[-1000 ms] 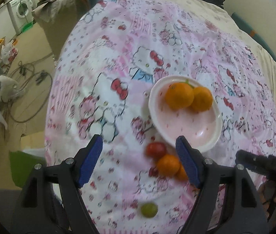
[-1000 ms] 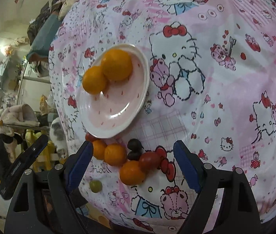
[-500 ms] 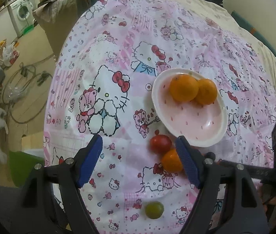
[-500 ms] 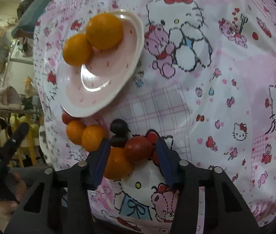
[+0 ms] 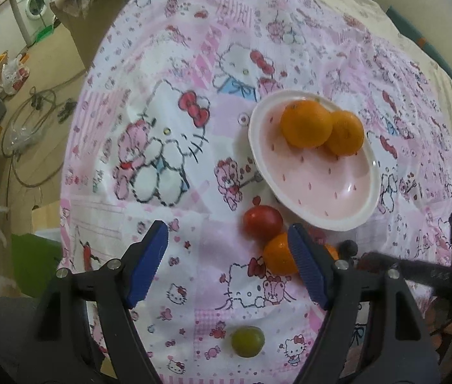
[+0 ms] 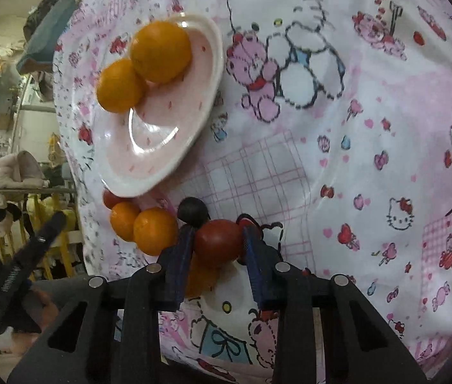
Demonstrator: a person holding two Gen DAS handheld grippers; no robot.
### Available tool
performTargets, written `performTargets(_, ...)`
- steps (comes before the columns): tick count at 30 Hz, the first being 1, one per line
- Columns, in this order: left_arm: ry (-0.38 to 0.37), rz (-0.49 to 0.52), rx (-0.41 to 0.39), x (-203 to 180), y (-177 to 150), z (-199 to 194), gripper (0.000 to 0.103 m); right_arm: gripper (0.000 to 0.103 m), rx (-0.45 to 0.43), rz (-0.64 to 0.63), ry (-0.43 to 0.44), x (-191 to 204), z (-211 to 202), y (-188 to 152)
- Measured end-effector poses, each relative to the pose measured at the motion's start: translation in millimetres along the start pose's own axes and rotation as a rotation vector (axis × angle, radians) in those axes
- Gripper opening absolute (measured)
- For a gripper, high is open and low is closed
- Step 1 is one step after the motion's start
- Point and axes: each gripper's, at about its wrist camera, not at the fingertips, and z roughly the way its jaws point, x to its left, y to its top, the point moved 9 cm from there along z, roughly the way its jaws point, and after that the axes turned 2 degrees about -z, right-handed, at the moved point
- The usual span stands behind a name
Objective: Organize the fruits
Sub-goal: 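Grasp a red cherry tomato with the right gripper while the left grasps a small tangerine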
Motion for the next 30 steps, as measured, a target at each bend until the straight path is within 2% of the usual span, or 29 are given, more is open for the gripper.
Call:
performTargets(5, -0.002, 0.021, 0.11, -15, -16, 29, 0.075, 0.033, -0.078, -0.006, 0.024, 5, -22, 11)
performTargets(9, -0.025, 0.011, 0.153, -27, -21, 43, 0.075, 0.033, -0.105, 0.004, 0.049, 4, -34, 16)
performTargets(15, -0.033, -0.005, 0.175, -43, -23, 53, 0.074, 0.033, -0.135, 0.015, 0.072, 5, -46, 18)
performTargets(20, -0.002, -0.002, 0.18, -46, -24, 60, 0.07, 0.033, -0.15, 0.019, 0.082, 3, -52, 21)
performTargets(21, -0.004, -0.005, 0.176, -47, -24, 61, 0.066, 0.033, -0.152, 0.019, 0.084, 3, -53, 21)
performTargets(24, 0.003, 0.023, 0.162, -49, -25, 61, 0.065, 0.033, -0.156, 0.024, 0.085, 1, -55, 21)
performTargets(26, -0.026, 0.018, 0.166, -52, -25, 62, 0.058, 0.033, -0.159, 0.03, 0.09, 1, -56, 21)
performTargets(28, -0.041, 0.013, 0.178, -53, -25, 64, 0.039, 0.033, -0.164, 0.026, 0.09, 2, -57, 22)
performTargets(30, -0.053, 0.033, 0.178, -57, -27, 63, 0.037, 0.033, -0.166, 0.022, 0.09, 3, -57, 22)
